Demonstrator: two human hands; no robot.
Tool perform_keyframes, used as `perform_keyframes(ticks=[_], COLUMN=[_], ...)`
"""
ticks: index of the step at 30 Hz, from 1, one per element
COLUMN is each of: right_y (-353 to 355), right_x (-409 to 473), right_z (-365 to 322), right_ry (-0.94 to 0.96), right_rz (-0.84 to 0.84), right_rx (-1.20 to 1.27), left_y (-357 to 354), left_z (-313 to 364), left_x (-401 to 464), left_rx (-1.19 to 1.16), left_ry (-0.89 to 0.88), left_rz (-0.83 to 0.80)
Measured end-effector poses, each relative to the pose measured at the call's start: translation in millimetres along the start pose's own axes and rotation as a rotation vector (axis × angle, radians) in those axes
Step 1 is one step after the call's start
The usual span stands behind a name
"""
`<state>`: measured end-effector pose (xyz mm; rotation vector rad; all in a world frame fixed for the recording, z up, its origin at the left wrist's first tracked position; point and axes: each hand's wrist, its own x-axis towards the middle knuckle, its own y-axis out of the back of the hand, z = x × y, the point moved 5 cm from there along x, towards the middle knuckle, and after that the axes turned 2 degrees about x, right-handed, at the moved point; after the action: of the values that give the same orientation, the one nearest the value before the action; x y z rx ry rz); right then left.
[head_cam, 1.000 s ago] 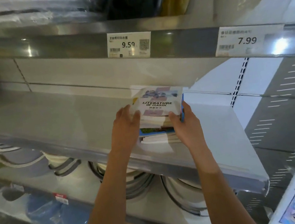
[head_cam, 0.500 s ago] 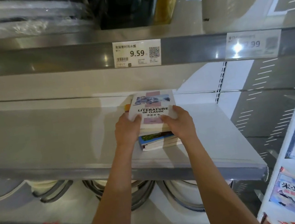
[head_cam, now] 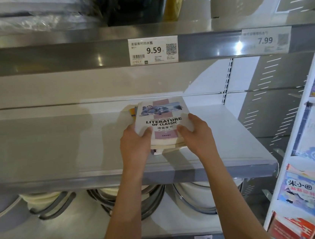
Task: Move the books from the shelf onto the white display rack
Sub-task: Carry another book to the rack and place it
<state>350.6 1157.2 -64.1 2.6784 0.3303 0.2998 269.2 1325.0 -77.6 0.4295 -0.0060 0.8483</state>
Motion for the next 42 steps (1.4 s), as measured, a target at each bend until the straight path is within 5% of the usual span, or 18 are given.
perform_keyframes(ticks=[14,28,36,42], right_y=[-3,31,96,193], right_x=[-49,-121,-165,-214], right_z=[10,28,66,113], right_ry=[-0.101,0.288,0.351,0.245], right_rz=[0.115,0.24,0.288,0.306], right_rx=[0.238,0.195,0.077,0.016], left_y=[24,20,-28,-97], left_z=[-17,-15,2,39], left_x=[-36,-98,-171,-250], left_rx=[-0.285,-0.356,-0.242,-0.231], left_ry=[0.052,-0.077,-0.231,-0.345], left_rz=[-0.032,-0.174,-0.121,-0.247])
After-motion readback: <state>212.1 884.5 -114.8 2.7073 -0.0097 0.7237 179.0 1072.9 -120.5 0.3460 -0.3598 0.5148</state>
